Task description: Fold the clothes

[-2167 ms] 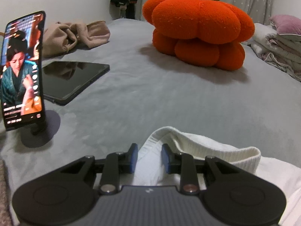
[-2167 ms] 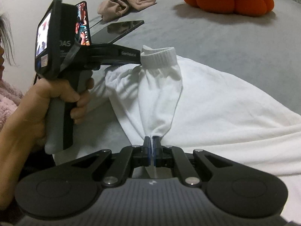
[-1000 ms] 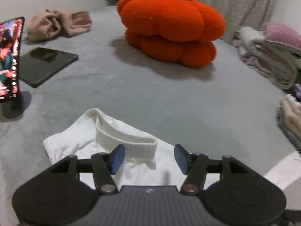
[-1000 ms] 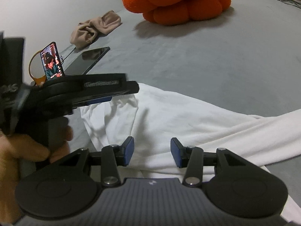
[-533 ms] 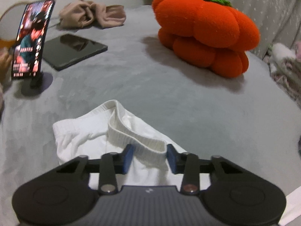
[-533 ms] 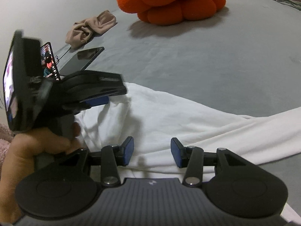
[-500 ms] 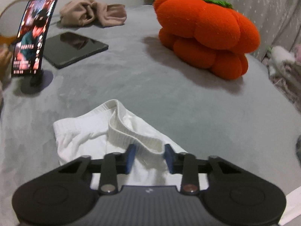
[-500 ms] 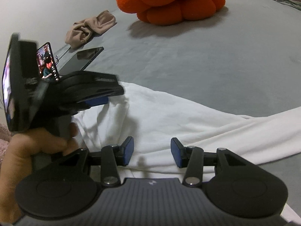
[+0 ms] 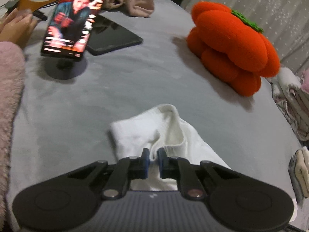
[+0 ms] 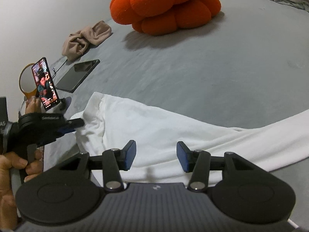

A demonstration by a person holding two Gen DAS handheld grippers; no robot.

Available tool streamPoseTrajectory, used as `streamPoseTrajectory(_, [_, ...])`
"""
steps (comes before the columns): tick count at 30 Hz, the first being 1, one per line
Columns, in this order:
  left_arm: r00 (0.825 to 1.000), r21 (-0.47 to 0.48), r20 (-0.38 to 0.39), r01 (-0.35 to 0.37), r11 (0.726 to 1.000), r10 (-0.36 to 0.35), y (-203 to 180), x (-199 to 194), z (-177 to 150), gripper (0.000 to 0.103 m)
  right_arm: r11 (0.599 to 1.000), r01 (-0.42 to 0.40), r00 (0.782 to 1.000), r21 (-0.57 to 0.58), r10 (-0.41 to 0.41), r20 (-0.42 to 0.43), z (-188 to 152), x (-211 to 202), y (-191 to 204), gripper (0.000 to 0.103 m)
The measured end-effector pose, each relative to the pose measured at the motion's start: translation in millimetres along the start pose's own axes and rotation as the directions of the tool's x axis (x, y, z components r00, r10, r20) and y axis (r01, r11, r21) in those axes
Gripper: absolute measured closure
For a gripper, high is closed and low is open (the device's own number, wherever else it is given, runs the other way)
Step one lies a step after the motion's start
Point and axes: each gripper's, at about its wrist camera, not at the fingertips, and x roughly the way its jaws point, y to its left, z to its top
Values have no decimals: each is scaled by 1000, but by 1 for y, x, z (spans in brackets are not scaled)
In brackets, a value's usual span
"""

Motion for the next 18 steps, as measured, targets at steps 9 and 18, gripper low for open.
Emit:
streamPoseTrajectory(9, [999,-86,-11,32,996,-33,28,-7,10,95,985,-63,998,163,58,33,6,-15,-23,51])
streamPoseTrajectory(18, [995,-109,26,102,989,-100,23,-22,17,97,887,-156,982,435,188,-30,-17,-15,-47,51])
